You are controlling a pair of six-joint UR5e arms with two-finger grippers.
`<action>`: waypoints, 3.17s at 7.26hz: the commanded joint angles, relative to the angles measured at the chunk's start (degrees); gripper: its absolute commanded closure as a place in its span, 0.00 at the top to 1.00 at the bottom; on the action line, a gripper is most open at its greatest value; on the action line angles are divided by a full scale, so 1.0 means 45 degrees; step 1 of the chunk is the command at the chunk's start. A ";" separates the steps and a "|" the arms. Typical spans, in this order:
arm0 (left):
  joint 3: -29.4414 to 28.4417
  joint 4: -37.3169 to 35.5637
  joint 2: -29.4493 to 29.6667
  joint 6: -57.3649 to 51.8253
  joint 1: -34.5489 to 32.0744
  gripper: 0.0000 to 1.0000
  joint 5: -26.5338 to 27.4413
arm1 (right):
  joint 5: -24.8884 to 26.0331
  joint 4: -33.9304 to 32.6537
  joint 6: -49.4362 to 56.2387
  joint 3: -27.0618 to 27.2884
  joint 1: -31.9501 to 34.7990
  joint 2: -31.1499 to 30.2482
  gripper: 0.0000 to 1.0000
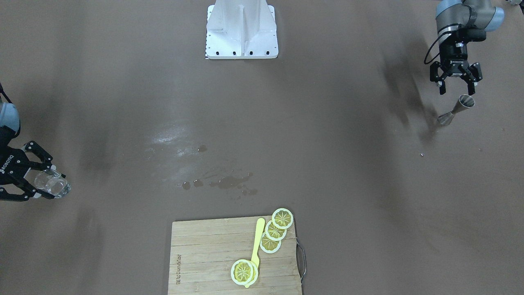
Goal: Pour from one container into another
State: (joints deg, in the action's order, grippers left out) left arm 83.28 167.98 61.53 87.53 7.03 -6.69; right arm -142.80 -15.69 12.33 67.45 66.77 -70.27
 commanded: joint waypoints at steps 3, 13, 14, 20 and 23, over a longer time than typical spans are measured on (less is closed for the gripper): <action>-0.0750 -0.0452 0.0641 0.0372 -0.0019 0.94 -0.0173 | -0.0709 -0.0809 -0.0180 0.1219 0.0160 -0.0166 0.00; -0.0850 -0.1957 0.1071 0.1778 -0.1386 0.86 -0.0935 | -0.0650 -0.1415 -0.2464 0.4110 0.0220 -0.1337 0.00; -0.0849 -0.1977 0.1130 0.1759 -0.1425 0.84 -0.1187 | -0.0689 -0.1415 -0.2640 0.4189 0.0143 -0.1319 0.00; -0.0811 -0.3065 0.1540 0.2713 -0.1836 0.78 -0.1521 | -0.0612 -0.1415 -0.3189 0.4444 0.0123 -0.1474 0.00; -0.0537 -0.3149 0.1404 0.2892 -0.1874 0.56 -0.1560 | -0.0592 -0.1415 -0.3189 0.4444 0.0103 -0.1456 0.00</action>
State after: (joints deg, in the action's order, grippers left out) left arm 80.59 153.98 67.96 100.36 -1.29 -13.64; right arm -145.55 -22.06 -2.02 87.45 67.28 -76.86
